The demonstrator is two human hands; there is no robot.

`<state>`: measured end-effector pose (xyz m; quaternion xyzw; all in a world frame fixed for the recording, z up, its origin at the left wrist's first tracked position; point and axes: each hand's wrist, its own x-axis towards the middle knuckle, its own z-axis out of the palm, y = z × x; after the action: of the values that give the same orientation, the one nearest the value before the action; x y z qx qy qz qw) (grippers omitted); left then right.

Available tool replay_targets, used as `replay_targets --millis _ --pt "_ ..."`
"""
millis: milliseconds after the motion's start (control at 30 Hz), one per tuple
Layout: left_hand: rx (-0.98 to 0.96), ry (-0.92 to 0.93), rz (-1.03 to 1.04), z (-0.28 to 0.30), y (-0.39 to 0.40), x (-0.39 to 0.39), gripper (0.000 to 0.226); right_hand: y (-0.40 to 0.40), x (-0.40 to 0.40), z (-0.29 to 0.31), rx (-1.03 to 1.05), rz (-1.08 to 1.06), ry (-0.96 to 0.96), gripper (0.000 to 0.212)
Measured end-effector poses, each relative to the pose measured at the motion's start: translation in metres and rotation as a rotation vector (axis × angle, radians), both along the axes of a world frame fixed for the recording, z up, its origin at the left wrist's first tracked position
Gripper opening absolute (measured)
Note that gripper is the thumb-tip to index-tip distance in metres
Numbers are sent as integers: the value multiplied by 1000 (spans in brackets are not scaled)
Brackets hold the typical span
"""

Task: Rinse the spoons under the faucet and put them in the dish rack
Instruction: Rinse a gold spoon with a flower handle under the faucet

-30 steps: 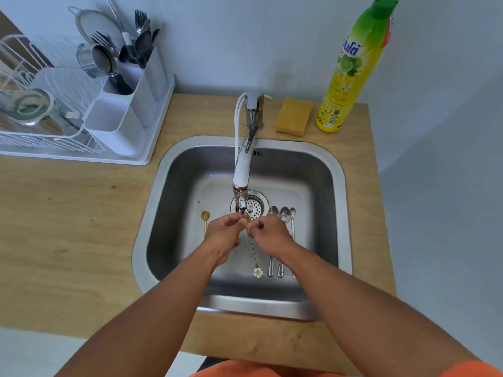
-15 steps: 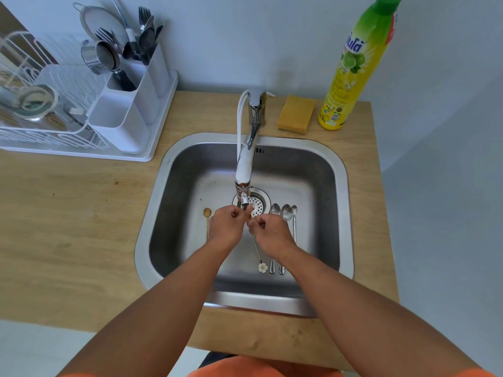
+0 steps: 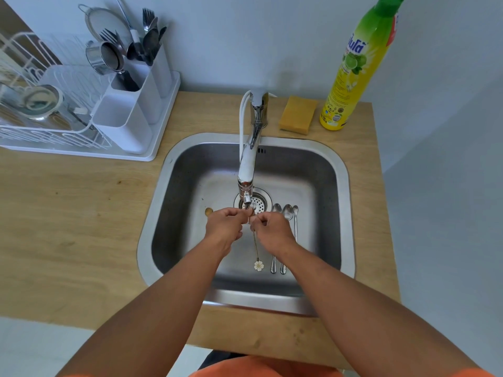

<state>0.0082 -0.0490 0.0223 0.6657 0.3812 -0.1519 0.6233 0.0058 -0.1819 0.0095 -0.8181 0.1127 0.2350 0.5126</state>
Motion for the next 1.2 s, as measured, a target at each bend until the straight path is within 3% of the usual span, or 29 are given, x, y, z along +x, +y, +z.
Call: replay_targets --millis 233,433,567,733,1000,1200 --pt "-19 -16 -52 -1 -9 2 10 -1 4 2 17 -6 -3 28" --pt "-58 -32 16 1 -18 8 24 0 1 2 40 -22 32 28" --pt "41 -63 16 -2 -16 5 9 0 2 5 41 19 36 32" --pt "86 -87 20 -1 -13 5 17 3 -2 4 46 10 47 32" --pt "-316 86 -27 6 2 -12 24 -15 4 10 217 13 127 25" --pt "-398 72 -15 8 0 -15 22 -18 1 16 283 78 111 26"
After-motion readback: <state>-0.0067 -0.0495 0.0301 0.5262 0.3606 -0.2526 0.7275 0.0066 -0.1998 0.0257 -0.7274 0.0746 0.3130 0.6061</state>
